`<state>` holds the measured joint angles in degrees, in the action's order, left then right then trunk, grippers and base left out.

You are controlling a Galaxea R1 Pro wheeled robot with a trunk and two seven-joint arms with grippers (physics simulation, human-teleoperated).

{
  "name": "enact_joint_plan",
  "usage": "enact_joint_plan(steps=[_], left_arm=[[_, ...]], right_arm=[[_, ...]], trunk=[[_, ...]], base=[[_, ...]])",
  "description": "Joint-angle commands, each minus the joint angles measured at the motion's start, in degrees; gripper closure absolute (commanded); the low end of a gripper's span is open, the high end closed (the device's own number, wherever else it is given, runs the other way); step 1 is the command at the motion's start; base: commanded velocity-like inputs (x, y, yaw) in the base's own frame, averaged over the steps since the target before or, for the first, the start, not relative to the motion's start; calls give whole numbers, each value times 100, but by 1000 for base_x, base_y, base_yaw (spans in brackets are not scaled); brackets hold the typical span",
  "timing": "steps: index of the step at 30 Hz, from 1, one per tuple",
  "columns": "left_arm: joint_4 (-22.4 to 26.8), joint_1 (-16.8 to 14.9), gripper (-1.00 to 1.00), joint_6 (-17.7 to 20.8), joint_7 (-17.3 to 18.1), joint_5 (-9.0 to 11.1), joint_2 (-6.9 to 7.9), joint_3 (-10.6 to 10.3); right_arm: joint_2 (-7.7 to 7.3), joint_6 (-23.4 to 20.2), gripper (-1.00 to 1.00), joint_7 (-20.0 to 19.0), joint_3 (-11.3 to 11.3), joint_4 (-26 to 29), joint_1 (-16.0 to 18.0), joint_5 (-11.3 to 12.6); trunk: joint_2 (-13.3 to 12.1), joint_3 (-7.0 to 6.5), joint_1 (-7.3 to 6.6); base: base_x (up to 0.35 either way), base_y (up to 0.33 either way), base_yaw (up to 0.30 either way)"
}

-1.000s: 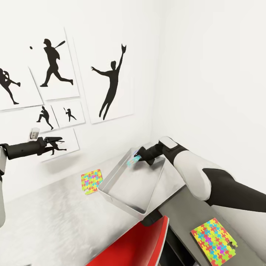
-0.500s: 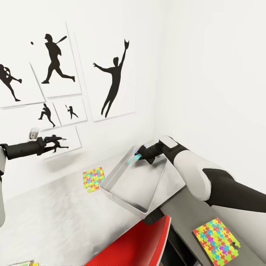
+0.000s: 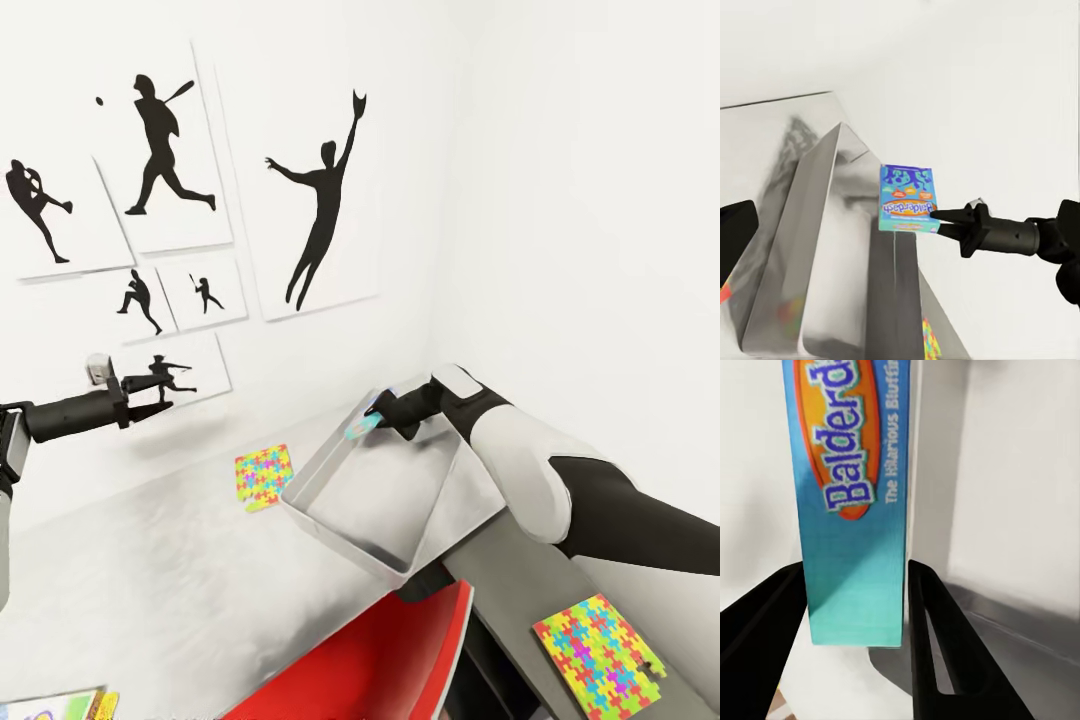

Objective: Put all the toys in the child's room - the three board games (two on the bed and one on the table), the two jigsaw puzzles on the table, and the tennis ball on the table - inside the toy box on the table in the child's room.

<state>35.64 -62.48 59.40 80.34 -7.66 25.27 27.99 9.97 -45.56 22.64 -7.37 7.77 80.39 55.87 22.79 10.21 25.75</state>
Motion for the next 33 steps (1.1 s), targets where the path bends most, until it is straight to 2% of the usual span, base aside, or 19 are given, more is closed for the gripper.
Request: enact_joint_plan(steps=[1, 7, 20, 33], left_arm=[[-4, -9, -100, 60, 68, -60, -4, 4], [-21, -10, -100, 60, 142, -60, -7, -75], [-22, -10, -100, 60, 148, -57, 4, -83], [-22, -10, -100, 60, 148, -51, 5, -83]], right_arm=[[3, -14, 100, 54, -46, 23, 3, 14], [3, -14, 100, 51, -49, 83, 3, 12], [3, -6, 100, 47, -37, 93, 3, 12], [3, -5, 100, 48, -37, 99, 3, 12]], trunk=[[13, 22, 3], [13, 76, 3], [13, 115, 3], [13, 218, 3]], base=[[0, 0, 94], [0, 0, 37], [0, 0, -63], [0, 0, -97]])
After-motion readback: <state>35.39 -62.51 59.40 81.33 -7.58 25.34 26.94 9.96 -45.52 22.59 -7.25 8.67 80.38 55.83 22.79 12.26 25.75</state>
